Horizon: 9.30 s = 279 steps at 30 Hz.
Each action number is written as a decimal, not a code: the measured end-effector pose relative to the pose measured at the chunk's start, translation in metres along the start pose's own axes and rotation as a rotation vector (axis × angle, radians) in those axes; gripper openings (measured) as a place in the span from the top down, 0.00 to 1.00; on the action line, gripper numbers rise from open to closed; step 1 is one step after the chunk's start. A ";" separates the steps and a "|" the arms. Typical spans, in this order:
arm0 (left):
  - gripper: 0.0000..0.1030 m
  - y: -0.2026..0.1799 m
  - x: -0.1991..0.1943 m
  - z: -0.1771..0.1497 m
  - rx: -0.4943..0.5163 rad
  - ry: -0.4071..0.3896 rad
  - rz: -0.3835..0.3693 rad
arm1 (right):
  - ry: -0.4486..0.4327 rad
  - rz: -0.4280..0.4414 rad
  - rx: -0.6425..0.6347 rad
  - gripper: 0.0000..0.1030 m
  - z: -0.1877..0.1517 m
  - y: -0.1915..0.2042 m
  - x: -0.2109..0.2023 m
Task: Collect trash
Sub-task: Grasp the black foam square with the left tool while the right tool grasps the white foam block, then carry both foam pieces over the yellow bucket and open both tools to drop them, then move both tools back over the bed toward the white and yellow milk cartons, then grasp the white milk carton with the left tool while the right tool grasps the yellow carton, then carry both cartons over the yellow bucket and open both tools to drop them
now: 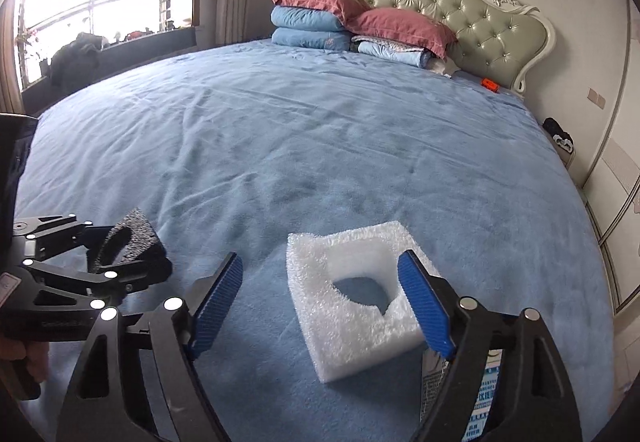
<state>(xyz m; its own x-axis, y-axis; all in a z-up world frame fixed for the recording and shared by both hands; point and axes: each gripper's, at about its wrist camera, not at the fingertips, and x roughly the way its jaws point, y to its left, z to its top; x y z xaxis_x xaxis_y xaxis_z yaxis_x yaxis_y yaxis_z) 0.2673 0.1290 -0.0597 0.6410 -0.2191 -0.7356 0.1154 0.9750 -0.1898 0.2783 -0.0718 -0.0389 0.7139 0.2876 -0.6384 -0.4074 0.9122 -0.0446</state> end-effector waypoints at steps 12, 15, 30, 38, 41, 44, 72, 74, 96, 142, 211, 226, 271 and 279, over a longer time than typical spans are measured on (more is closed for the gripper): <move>0.37 -0.010 -0.019 -0.002 -0.003 -0.020 -0.043 | 0.007 0.041 -0.033 0.77 -0.013 0.005 -0.009; 0.37 -0.024 -0.035 -0.002 0.021 -0.044 -0.055 | -0.066 0.082 -0.001 0.77 -0.011 0.004 -0.041; 0.37 -0.150 -0.094 -0.022 0.169 -0.090 -0.205 | -0.247 -0.039 0.034 0.77 -0.068 -0.052 -0.195; 0.37 -0.260 -0.084 -0.047 0.292 -0.034 -0.323 | -0.260 -0.145 0.138 0.77 -0.134 -0.118 -0.264; 0.37 -0.304 -0.077 -0.058 0.344 -0.008 -0.359 | -0.250 -0.176 0.186 0.77 -0.159 -0.146 -0.282; 0.37 -0.350 -0.073 -0.073 0.401 0.016 -0.394 | -0.251 -0.215 0.246 0.77 -0.187 -0.174 -0.302; 0.37 -0.623 0.045 -0.202 0.720 0.432 -0.550 | 0.046 -0.451 0.570 0.77 -0.409 -0.316 -0.358; 0.35 -0.628 0.054 -0.207 0.731 0.442 -0.540 | 0.072 -0.442 0.591 0.77 -0.418 -0.324 -0.352; 0.04 -0.641 0.085 -0.211 0.703 0.534 -0.532 | 0.167 -0.429 0.619 0.26 -0.442 -0.330 -0.315; 0.04 -0.298 -0.045 -0.066 0.131 -0.116 -0.014 | -0.289 -0.216 0.251 0.08 -0.191 -0.168 -0.261; 0.47 -0.204 -0.016 -0.051 0.087 0.005 -0.116 | 0.063 -0.080 0.319 0.54 -0.138 -0.153 -0.120; 0.47 -0.343 -0.028 -0.095 0.275 0.085 -0.308 | -0.090 -0.132 0.444 0.54 -0.225 -0.209 -0.265; 0.47 -0.661 0.085 -0.216 0.681 0.495 -0.516 | 0.051 -0.392 0.830 0.54 -0.464 -0.361 -0.341; 0.06 -0.664 0.101 -0.212 0.609 0.504 -0.464 | 0.144 -0.465 0.773 0.19 -0.469 -0.356 -0.308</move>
<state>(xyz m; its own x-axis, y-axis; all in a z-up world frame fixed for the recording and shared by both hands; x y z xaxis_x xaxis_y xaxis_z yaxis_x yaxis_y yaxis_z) 0.0947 -0.5481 -0.1455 0.0402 -0.4440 -0.8951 0.7504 0.6049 -0.2663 -0.0636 -0.6221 -0.1862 0.6117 -0.1500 -0.7767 0.4356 0.8835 0.1725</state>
